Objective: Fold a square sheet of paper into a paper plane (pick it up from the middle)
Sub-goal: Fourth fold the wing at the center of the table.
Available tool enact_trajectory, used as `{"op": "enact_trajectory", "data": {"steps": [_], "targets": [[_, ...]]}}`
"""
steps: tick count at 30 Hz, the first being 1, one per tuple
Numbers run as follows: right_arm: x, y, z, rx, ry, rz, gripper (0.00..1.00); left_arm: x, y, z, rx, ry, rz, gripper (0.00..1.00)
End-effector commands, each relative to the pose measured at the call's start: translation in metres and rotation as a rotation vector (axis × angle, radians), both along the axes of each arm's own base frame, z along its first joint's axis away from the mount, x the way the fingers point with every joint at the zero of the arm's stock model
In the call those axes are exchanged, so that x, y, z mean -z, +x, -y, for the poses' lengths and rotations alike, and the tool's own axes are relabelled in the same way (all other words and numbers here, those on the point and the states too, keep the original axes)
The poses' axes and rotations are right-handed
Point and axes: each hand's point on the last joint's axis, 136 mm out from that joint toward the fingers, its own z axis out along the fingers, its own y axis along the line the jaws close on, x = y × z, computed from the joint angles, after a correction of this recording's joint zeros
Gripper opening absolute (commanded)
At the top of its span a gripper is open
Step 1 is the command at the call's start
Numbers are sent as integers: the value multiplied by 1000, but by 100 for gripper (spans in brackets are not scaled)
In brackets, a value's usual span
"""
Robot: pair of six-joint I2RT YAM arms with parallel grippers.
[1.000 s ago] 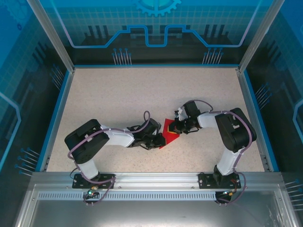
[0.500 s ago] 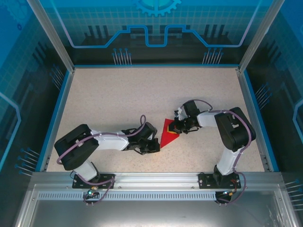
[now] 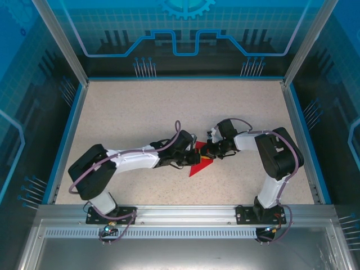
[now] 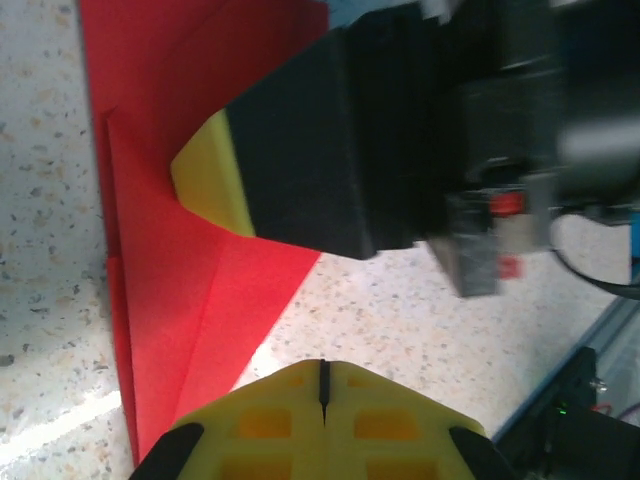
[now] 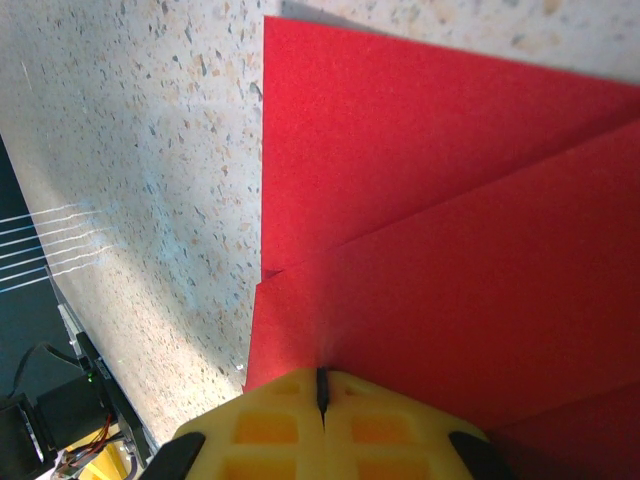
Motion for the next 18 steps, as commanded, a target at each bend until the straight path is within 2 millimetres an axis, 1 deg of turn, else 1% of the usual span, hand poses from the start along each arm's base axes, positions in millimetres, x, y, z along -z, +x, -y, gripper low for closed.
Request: {"op": "enact_trajectory", "data": {"steps": [1, 5, 11, 15, 18], "targets": [[65, -28, 47, 74, -292, -138, 1, 22, 1, -6, -3, 67, -31, 0], [65, -29, 42, 68, -275, -146, 1, 36, -3, -9, -11, 77, -54, 0], [64, -27, 32, 54, -274, -141, 2, 59, -14, -15, -26, 79, -114, 0], [63, -26, 30, 49, -277, -140, 1, 65, -20, -20, -24, 86, -130, 0], [64, -26, 33, 50, -300, -143, 1, 71, -26, -25, -26, 94, -143, 0]]}}
